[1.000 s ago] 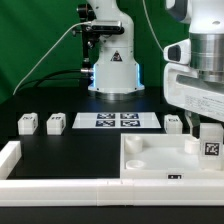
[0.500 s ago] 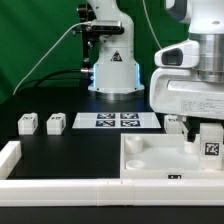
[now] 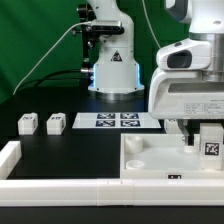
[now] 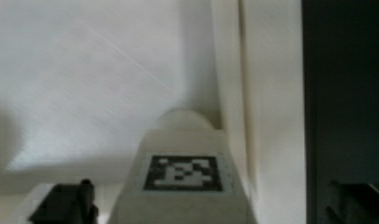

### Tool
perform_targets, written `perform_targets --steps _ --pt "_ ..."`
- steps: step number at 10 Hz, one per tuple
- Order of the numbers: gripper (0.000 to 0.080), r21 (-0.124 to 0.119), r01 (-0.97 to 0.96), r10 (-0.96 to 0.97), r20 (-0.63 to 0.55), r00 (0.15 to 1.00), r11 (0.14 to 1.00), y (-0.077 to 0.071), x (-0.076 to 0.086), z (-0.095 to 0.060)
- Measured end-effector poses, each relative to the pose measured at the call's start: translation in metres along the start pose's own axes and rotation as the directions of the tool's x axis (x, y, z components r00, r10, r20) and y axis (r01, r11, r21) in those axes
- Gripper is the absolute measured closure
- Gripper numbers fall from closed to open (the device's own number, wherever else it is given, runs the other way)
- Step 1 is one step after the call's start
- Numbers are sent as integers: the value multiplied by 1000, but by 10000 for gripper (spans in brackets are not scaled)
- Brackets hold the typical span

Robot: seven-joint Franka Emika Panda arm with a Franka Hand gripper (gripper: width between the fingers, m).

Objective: Assemble one leg

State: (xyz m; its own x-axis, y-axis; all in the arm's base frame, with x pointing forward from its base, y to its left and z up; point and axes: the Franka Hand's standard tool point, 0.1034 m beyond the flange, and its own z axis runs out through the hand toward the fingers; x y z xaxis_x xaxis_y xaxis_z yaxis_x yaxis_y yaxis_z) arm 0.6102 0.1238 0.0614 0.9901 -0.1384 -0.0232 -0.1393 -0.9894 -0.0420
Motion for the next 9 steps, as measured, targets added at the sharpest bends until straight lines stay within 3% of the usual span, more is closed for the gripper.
perform_targets --steps 1,2,3,4,9 --pt "177 0 0 0 0 1000 1000 0 0 0" --pt "354 0 0 0 0 1000 1000 0 0 0" --pt "354 -2 -3 3 -1 1000 1000 2 1 0" --pt "509 -2 -4 4 -1 1000 1000 3 1 0" --pt "508 -2 -111 111 -2 994 994 5 2 0"
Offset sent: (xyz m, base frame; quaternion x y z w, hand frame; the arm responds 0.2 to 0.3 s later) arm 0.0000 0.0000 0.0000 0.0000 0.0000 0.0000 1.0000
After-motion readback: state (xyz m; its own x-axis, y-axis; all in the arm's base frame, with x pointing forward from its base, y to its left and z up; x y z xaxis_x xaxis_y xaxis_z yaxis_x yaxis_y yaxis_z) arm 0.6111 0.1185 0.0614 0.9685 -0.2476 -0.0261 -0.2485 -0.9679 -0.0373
